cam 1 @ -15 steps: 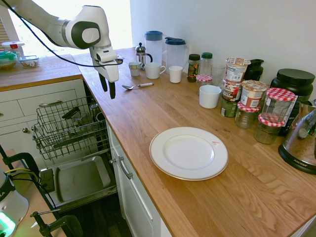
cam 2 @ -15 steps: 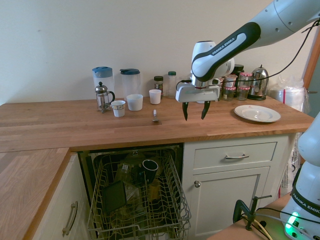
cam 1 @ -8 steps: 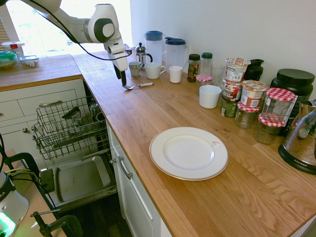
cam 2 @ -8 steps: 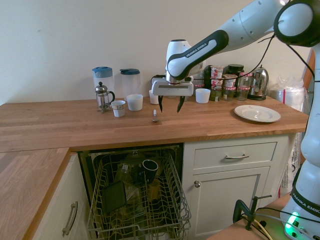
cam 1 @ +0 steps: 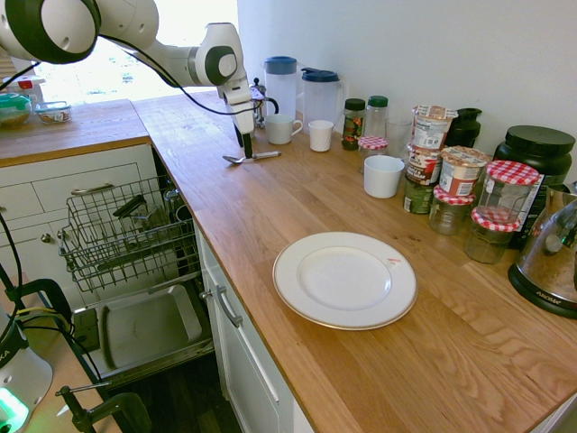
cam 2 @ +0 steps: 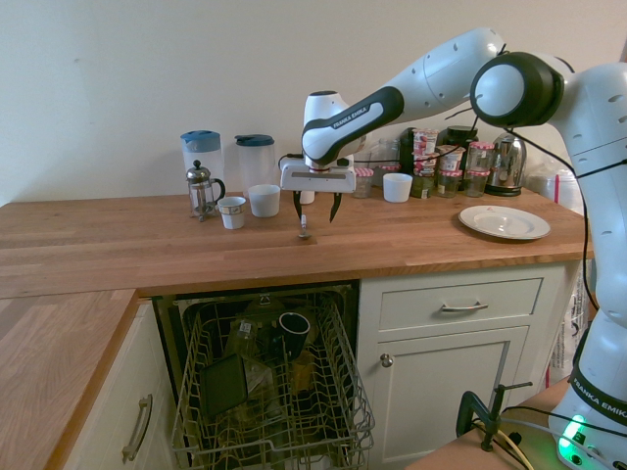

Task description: Put the spoon in the dishwasher

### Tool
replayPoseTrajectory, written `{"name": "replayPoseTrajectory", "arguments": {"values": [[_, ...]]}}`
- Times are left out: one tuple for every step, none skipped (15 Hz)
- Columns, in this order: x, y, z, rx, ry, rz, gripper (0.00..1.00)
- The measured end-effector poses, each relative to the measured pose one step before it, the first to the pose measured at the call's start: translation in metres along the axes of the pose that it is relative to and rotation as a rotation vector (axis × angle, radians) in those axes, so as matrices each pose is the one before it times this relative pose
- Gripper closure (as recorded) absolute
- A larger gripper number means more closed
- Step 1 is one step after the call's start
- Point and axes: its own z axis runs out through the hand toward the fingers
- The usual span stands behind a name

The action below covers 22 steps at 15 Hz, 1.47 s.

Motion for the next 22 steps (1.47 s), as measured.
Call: {"name": "replayPoseTrajectory", "arguments": {"values": [[0.00093, -0.00490, 0.00609, -0.00346, -0.00270, 0.00523, 0.00], [-0.00012, -0.00373, 0.00566, -0.00664, -0.00152, 0.00333, 0.00], [-0.00016, -0.00313, 0.00513, -0.00587, 0.00002, 0.00201, 0.00], [-0.00060, -0.00202, 0.00347, -0.00814, 0.00093, 0.00063, 0.00], [-0.00063, -0.00182, 0.00110, -0.00511, 0.00097, 0.00041, 0.00], [-0.00101, -0.00130, -0.00061, -0.00522, 0.00042, -0.00057, 0.00], [-0.00142, -0.00120, -0.00185, -0.00523, 0.00068, -0.00142, 0.00], [-0.00177, -0.00094, -0.00130, -0.00357, 0.00015, -0.00188, 1.00], [-0.00210, -0.00078, -0.00061, -0.00609, -0.00024, -0.00207, 1.00], [-0.00171, -0.00142, 0.00003, -0.00475, -0.00025, -0.00049, 1.00], [-0.00107, -0.00193, -0.00029, -0.00334, -0.00018, 0.00083, 1.00], [-0.00050, -0.00198, 0.00121, -0.00297, -0.00033, 0.00175, 1.00], [-0.00042, -0.00165, 0.00269, -0.00376, -0.00024, 0.00180, 1.00], [-0.00026, -0.00137, 0.00333, -0.00210, -0.00160, 0.00213, 1.00], [-0.00039, -0.00142, 0.00303, -0.00125, -0.00299, 0.00294, 1.00], [-0.00050, -0.00145, 0.00082, 0.00132, -0.00180, 0.00235, 1.00], [-0.00016, -0.00048, 0.00034, 0.00049, -0.00084, 0.00188, 1.00], [-0.00043, -0.00014, -0.00004, 0.00019, -0.00111, 0.00193, 1.00], [-0.00121, 0.00000, 0.00004, -0.00023, -0.00116, 0.00217, 1.00], [-0.00132, 0.00005, 0.00008, -0.00026, -0.00113, 0.00108, 1.00], [-0.00144, 0.00037, 0.00014, -0.00358, -0.00363, 0.00071, 1.00], [-0.00136, 0.00059, -0.00004, -0.00679, -0.00744, 0.00283, 1.00]]}}
